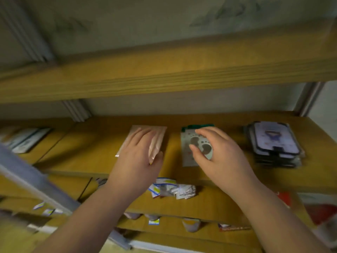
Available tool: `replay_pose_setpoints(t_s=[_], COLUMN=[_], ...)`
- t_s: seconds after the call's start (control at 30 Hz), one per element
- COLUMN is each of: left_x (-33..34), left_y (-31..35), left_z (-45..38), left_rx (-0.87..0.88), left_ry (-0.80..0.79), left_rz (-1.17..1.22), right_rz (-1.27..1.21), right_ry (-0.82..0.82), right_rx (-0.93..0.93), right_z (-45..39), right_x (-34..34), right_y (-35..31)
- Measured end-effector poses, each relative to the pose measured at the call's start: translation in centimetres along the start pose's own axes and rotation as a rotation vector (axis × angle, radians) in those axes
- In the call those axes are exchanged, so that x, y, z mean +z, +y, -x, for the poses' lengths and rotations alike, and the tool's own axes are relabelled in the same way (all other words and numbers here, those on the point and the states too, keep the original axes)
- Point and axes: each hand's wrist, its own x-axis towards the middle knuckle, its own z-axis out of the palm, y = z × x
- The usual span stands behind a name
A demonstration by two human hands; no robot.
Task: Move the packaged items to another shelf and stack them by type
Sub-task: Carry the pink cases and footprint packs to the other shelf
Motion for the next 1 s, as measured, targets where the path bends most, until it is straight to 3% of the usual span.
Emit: replay_pose_setpoints(t_s=[0.33, 0.77, 1.0], left_x=[-6.1, -18.6, -22.3], left_y=[-12.4, -34.0, -43.0], left_z=[8.2, 22.3, 25.6], left_rx=[-0.236, -0.472, -0.501], left_ry=[0.127, 0.288, 0.244], left_rz=[0.007, 0.034, 0.028], right_rz=[0.067, 0.027, -0.013], right_ry=[-0.172, -0.299, -0.327], right_rx=[-0.088, -0.184, -0.247], right_z=[-0.9, 0.2, 0.6], right_x=[9.0, 24.0, 31.2], right_y=[-11.0, -32.0, -40.8])
